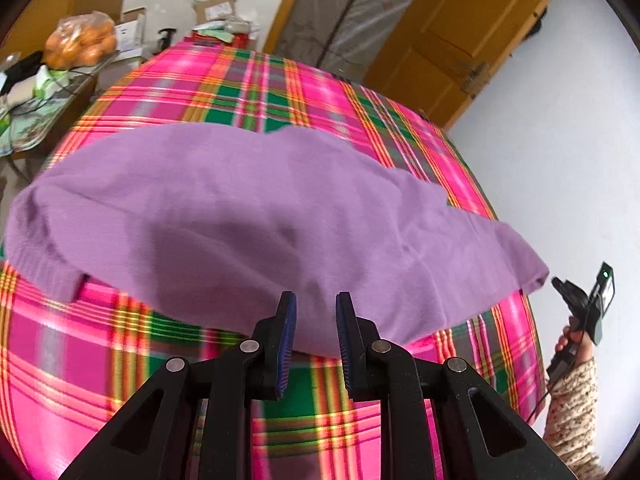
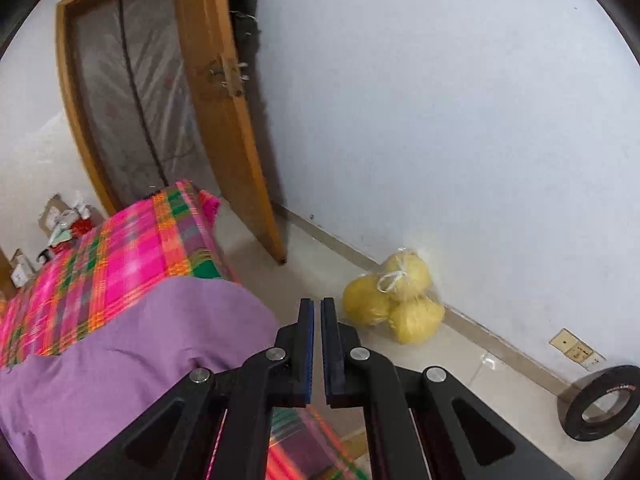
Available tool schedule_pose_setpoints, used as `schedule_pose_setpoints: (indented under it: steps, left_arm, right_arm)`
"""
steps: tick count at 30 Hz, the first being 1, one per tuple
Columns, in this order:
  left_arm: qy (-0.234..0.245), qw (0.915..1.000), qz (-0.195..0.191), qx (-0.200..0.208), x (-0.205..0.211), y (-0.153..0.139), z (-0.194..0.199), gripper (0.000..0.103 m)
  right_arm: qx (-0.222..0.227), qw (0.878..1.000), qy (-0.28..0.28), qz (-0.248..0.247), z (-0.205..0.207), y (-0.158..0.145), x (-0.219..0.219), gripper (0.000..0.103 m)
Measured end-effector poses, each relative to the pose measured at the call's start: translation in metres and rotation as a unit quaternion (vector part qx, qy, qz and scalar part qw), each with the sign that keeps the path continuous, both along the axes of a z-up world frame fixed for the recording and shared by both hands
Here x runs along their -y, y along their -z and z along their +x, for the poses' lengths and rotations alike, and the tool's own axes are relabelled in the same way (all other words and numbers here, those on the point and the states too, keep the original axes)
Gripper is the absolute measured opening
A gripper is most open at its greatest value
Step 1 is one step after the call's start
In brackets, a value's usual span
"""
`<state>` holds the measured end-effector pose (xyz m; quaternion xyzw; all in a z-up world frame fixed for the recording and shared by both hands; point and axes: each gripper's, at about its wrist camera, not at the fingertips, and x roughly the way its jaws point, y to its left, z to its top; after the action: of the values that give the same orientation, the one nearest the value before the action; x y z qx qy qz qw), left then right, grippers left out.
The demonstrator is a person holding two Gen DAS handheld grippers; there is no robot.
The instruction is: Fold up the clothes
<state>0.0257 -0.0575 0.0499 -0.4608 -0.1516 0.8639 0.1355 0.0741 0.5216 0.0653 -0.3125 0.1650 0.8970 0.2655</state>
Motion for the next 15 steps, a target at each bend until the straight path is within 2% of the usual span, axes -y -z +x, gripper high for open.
schedule_pose_setpoints:
  steps: [3, 5, 6, 8, 10, 12, 15]
  left_arm:
    - [-0.018, 0.9998, 0.000, -0.001, 0.016, -0.001, 0.003, 0.023]
    - [-0.031, 0.9995, 0.002, 0.000, 0.026, -0.001, 0.004, 0.029]
    - [-0.038, 0.9993, 0.005, 0.001, 0.032, 0.000, 0.004, 0.034]
    - [-0.054, 0.9985, 0.011, 0.003, 0.047, 0.001, 0.006, 0.035]
    - [-0.071, 0.9973, 0.015, 0.008, 0.058, 0.003, 0.006, 0.035]
    - [-0.089, 0.9958, 0.021, 0.014, 0.069, 0.005, 0.008, 0.035]
    - [-0.106, 0.9939, 0.024, 0.021, 0.082, 0.010, 0.011, 0.038]
  right_arm:
    - [-0.012, 0.999, -0.046, -0.004, 0.000, -0.008, 0.027, 0.004]
    - [-0.019, 0.996, -0.087, -0.005, -0.001, -0.012, 0.051, 0.005]
    - [-0.022, 0.994, -0.109, -0.007, -0.002, -0.014, 0.063, 0.008]
    - [-0.021, 0.986, -0.162, -0.013, -0.005, -0.012, 0.090, 0.014]
    - [-0.011, 0.974, -0.225, -0.025, -0.009, -0.005, 0.120, 0.022]
    - [0.000, 0.956, -0.290, -0.035, -0.013, 0.004, 0.153, 0.028]
    - [0.014, 0.931, -0.364, -0.022, -0.013, 0.013, 0.199, 0.034]
